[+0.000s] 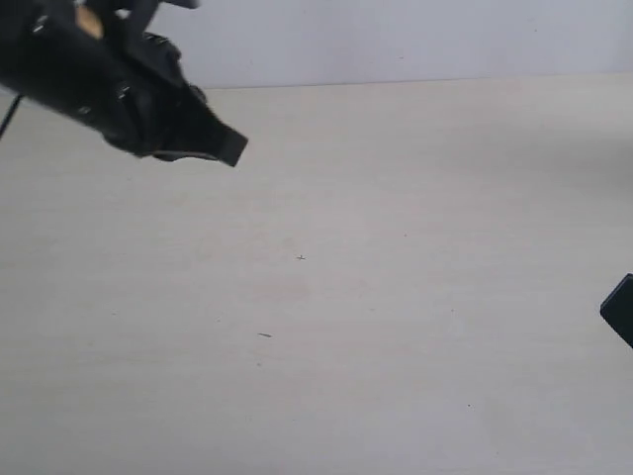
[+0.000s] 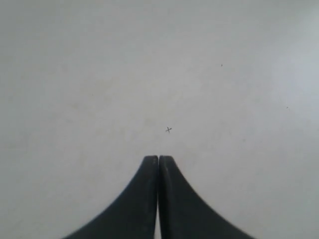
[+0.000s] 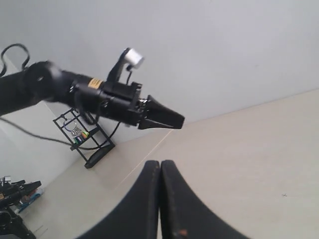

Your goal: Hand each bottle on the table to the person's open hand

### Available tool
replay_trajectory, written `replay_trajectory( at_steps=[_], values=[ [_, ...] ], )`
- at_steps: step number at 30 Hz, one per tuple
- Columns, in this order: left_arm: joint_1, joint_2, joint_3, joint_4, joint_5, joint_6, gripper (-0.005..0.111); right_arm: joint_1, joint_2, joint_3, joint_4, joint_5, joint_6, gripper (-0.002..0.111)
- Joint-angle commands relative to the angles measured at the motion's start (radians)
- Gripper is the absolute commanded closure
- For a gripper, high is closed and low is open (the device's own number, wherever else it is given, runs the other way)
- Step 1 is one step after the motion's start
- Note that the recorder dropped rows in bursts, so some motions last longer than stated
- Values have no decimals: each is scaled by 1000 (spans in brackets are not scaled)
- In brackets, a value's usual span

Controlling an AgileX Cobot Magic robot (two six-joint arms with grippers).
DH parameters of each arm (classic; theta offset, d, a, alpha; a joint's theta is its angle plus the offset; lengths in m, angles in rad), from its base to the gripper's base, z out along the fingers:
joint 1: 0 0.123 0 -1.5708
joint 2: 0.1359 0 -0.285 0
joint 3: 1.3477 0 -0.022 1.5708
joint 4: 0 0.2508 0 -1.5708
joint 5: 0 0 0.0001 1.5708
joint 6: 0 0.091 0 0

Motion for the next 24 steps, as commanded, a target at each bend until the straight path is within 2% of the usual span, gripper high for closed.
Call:
replay_trajectory(
  at_steps=[1, 5, 9, 17, 21, 24],
  values=[
    [4, -247, 244, -34, -216, -16, 104, -3, -6, 5, 5, 1, 1, 108],
    [4, -456, 405, -125, -294, -16, 104, -3, -6, 5, 5, 1, 1, 108],
    [4, -617, 482, -151, -281, -14, 104, -3, -6, 5, 5, 1, 1, 108],
    [4, -805, 492, -164, -248, -14, 104, -3, -6, 5, 5, 1, 1, 108],
    [4, -850, 492, -164, -238, -14, 104, -3, -6, 5, 5, 1, 1, 108],
    [4, -868, 497, -111, -182, -10, 104, -3, -6, 5, 5, 1, 1, 108]
  ],
)
